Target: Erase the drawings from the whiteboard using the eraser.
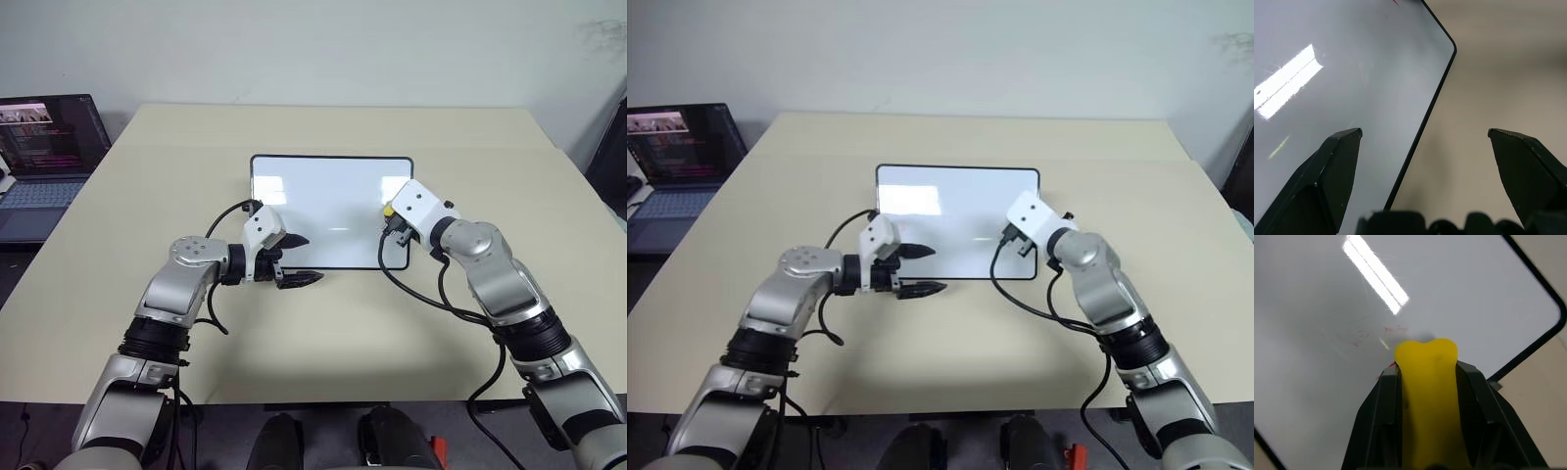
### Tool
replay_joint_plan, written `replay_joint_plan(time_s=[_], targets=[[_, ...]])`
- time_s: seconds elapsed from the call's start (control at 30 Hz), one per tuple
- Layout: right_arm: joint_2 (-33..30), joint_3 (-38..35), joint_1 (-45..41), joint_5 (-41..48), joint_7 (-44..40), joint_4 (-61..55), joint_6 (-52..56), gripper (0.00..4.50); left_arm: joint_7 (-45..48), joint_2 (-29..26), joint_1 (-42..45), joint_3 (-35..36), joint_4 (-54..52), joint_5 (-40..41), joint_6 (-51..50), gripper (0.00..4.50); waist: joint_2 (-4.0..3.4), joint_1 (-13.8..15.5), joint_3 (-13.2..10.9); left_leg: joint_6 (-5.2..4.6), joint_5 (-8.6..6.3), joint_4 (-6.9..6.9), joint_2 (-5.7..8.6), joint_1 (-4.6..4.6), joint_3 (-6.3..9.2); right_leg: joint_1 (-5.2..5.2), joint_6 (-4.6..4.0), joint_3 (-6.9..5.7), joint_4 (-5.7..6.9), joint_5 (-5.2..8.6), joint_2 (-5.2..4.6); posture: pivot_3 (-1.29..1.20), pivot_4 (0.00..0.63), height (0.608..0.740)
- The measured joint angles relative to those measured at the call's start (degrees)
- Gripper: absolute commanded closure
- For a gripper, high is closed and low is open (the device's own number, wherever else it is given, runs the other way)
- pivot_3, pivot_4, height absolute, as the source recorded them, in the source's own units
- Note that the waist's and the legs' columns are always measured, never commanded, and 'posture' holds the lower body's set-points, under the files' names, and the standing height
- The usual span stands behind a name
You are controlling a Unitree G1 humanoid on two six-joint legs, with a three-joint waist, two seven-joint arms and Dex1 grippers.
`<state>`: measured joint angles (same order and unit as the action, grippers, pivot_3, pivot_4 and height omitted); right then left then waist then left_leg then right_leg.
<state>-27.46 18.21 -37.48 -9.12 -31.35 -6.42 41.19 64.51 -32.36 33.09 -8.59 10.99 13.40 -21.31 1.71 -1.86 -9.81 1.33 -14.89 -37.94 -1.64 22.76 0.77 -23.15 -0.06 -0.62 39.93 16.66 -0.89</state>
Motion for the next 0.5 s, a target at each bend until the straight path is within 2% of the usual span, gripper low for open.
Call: replay_joint_plan(time_s=[0.17, 0.4, 0.5], targets=[[-0.6, 1.6, 1.9, 1.4, -4.3, -1.7, 1.8, 3.36, 0.0, 0.0, -0.5, 0.0, -0.3, 0.1, -0.6, 0.00, 0.00, 0.0, 0.0, 0.00, 0.00, -0.01, 0.00, -0.01, 0.02, 0.00, 0.00, -0.01, 0.01, 0.00, 0.00, 0.00, 0.150, 0.740], [1.5, -1.9, -2.1, 0.5, 2.6, 3.9, -2.1, 3.36, 0.1, 0.0, -0.8, 0.0, -1.4, 0.1, -0.8, 0.00, -0.01, 0.1, 0.0, -0.04, 0.04, -0.02, 0.00, -0.04, -0.01, 0.01, -0.05, 0.01, 0.02, -0.08, 0.01, 0.00, 0.150, 0.740], [1.2, -3.0, -2.7, 0.2, 2.9, 4.7, -2.6, 3.36, 0.1, 0.0, -0.9, 0.0, -1.4, 0.1, -0.8, 0.00, -0.01, 0.2, 0.0, -0.04, 0.04, -0.01, 0.00, -0.01, -0.01, 0.00, -0.05, 0.00, -0.01, -0.08, 0.01, 0.00, 0.150, 0.740]])
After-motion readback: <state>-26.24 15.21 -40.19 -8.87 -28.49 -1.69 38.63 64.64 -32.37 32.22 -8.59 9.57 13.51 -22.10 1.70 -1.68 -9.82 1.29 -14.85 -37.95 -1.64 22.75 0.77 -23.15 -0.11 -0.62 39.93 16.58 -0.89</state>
